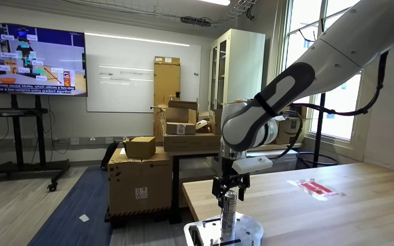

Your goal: Put the can on the silver object

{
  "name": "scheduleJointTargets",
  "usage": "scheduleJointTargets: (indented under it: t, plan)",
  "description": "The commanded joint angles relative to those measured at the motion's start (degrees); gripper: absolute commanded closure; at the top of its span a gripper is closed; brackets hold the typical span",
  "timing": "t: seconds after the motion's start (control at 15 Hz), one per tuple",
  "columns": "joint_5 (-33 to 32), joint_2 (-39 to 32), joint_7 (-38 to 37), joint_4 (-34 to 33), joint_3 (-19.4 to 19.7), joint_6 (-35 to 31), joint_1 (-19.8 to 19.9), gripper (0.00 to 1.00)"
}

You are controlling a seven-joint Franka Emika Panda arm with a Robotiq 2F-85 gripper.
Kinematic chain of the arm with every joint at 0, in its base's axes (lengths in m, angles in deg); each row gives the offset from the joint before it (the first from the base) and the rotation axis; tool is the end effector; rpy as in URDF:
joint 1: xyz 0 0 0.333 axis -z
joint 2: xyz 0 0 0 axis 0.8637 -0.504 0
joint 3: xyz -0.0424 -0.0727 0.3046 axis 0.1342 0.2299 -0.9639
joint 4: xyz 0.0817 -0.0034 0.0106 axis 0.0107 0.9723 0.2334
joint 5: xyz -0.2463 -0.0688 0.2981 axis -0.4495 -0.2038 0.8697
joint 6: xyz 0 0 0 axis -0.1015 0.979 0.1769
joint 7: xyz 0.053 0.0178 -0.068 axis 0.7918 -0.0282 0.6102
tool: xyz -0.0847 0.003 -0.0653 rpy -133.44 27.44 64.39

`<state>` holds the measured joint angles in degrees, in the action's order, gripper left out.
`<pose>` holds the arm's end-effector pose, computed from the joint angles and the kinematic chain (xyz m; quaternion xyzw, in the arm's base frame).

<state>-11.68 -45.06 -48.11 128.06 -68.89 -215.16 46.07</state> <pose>0.5848 0.2231 0.2240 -0.9886 -0.1486 0.0251 0.0004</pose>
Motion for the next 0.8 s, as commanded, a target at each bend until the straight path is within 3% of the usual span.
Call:
scheduleJointTargets:
  t: [0.0,0.4,0.73]
  plan:
    - [1.5,4.4,0.0,1.2,-0.2,3.8,0.5,0.0]
    - [2.3,16.5,-1.2,5.4,-0.1,8.1,1.0,0.0]
    - [5.8,25.6,0.4,11.0,1.5,11.7,4.6,0.0]
